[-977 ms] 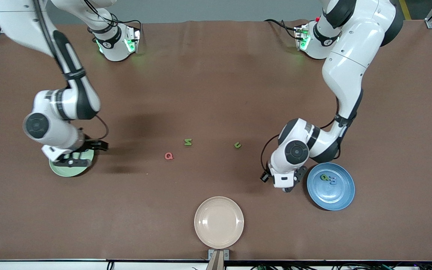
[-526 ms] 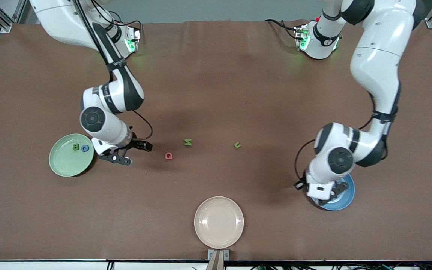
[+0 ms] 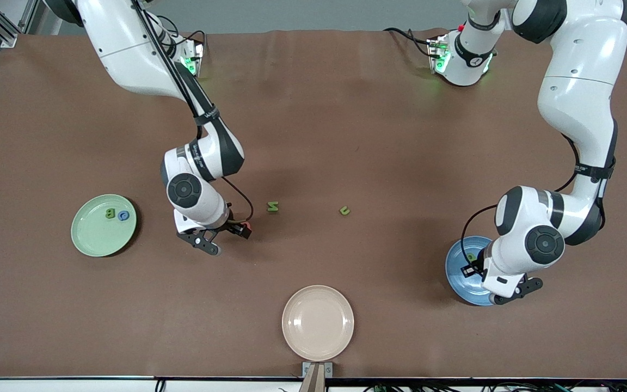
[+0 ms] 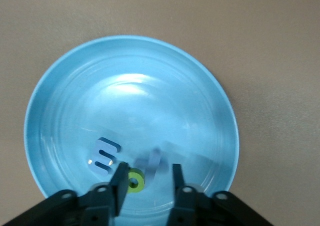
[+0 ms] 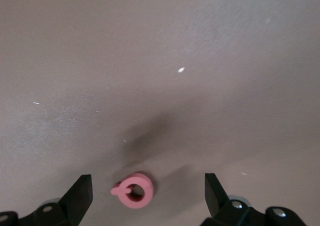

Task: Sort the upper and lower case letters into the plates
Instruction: 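Place the blue x with the left gripper while the right gripper grasps the a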

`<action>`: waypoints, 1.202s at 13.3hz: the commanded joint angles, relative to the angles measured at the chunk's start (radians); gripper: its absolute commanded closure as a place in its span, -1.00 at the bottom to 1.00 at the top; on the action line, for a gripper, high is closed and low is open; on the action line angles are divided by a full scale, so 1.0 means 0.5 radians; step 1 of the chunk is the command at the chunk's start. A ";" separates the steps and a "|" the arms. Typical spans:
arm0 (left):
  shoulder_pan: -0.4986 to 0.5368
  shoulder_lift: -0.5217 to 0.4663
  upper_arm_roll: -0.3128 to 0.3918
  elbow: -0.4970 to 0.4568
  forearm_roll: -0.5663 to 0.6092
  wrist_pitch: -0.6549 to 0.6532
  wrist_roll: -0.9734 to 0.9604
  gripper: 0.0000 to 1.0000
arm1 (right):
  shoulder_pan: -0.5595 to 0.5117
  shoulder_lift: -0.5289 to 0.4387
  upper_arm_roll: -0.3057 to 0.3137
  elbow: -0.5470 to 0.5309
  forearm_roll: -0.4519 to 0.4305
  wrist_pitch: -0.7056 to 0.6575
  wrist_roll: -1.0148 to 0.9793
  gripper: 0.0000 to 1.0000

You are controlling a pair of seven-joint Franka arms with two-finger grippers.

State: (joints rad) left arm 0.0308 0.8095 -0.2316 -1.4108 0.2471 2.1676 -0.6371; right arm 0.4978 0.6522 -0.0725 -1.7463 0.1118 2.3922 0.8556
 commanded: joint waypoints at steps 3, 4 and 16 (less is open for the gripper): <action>-0.089 -0.109 -0.061 0.005 0.003 -0.098 -0.084 -1.00 | 0.051 0.101 -0.021 0.099 0.046 0.011 0.074 -0.96; -0.156 -0.134 -0.104 0.020 0.003 -0.220 -0.228 -1.00 | 0.081 0.104 -0.021 0.099 0.040 0.008 0.071 -0.90; -0.878 -0.017 -0.150 -0.187 0.031 0.156 -1.520 -1.00 | 0.106 0.122 -0.021 0.069 0.031 -0.014 0.041 -0.55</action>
State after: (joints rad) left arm -0.4078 0.8090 -0.3165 -1.4498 0.2485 2.1893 -1.3244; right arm 0.5560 0.7114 -0.0853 -1.7140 0.1136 2.3887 0.8821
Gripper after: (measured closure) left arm 0.000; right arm 0.189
